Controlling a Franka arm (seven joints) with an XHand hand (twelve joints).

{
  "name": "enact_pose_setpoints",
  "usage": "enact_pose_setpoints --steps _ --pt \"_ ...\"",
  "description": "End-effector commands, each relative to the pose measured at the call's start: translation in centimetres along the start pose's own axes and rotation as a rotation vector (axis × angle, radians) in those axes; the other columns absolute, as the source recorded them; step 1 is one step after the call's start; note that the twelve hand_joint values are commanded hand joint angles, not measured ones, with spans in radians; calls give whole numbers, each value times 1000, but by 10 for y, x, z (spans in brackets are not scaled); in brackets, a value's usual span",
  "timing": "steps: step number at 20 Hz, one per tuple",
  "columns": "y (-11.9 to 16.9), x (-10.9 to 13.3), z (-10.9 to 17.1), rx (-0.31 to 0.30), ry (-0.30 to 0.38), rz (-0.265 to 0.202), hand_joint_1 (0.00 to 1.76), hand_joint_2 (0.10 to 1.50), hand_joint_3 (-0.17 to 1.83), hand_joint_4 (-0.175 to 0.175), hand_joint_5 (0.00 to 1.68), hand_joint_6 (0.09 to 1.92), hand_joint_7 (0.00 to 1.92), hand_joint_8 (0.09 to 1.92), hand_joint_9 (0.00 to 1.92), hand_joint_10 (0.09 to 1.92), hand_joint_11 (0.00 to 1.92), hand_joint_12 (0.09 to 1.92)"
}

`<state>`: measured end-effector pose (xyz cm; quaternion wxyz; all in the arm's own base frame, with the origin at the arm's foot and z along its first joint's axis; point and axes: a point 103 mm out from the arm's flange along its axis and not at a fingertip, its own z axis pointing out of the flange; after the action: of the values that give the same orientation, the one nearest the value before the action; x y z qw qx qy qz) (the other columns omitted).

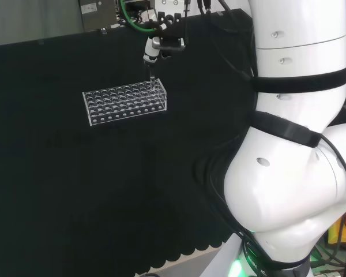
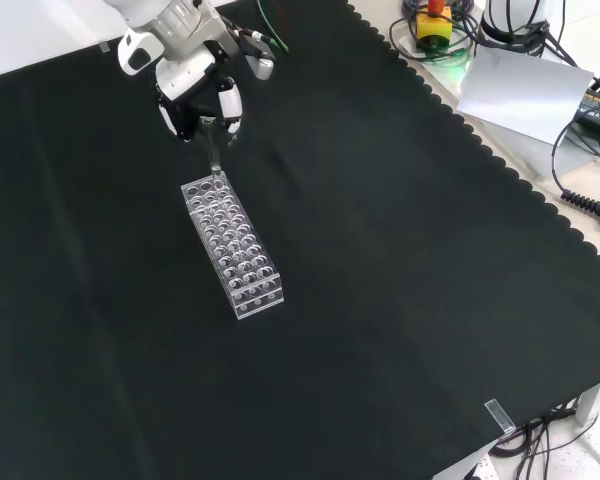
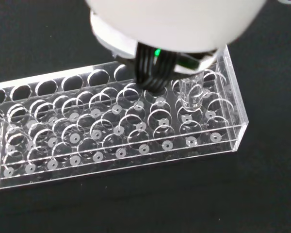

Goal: Put the test tube back in the rack.

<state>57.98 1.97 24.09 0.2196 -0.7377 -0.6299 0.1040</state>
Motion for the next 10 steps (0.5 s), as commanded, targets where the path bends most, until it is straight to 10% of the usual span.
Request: enact_pose_setpoints --steps 1,10 --pt "0 1 4 14 -6 -7 1332 520 850 -175 1339 598 1391 608 1571 695 1129 1028" --pt "1 0 14 31 6 5 1332 520 850 -175 1339 598 1391 609 1571 695 1128 1028"
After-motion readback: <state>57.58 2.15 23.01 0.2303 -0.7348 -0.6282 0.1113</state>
